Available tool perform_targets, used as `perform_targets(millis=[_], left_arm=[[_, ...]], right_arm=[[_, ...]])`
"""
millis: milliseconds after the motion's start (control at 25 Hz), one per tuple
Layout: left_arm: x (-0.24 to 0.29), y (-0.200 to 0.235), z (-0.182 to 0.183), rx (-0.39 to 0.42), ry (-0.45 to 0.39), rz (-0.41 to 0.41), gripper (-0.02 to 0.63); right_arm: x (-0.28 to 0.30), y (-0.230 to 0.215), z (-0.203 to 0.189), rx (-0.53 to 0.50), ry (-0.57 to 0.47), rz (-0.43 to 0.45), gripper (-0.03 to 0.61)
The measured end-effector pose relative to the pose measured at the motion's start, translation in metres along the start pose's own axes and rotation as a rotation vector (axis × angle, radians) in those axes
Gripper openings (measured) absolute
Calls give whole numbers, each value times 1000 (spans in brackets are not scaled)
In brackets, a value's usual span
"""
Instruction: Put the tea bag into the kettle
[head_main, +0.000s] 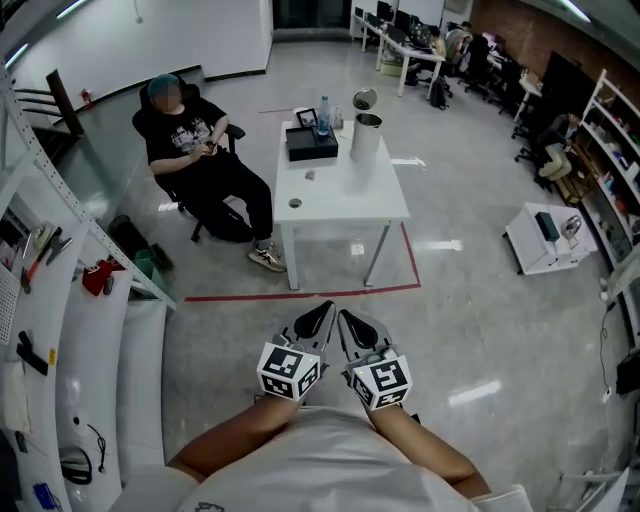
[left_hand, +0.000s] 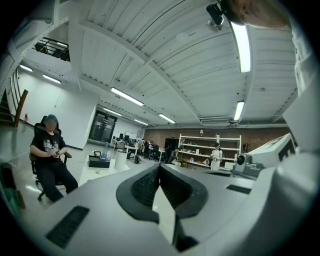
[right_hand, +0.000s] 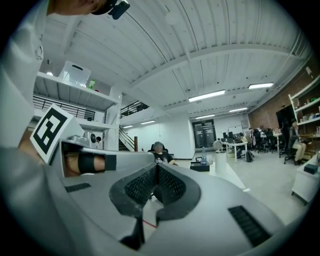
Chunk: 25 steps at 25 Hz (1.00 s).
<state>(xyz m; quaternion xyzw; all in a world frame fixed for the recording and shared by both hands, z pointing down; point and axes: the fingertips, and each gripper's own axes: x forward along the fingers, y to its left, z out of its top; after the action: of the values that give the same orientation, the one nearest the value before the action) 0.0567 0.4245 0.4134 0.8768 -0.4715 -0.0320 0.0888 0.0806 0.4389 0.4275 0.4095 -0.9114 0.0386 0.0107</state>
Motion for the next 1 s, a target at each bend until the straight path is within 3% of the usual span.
perform_targets(millis=[360,1000], left_arm=[[58,27,-2,-23,30,-82,11],[99,195,47,-2,22,-82,11]], right_arm=[[40,-41,-6,52,16,-58,6],[210,-44,18,62,-4,-79,6]])
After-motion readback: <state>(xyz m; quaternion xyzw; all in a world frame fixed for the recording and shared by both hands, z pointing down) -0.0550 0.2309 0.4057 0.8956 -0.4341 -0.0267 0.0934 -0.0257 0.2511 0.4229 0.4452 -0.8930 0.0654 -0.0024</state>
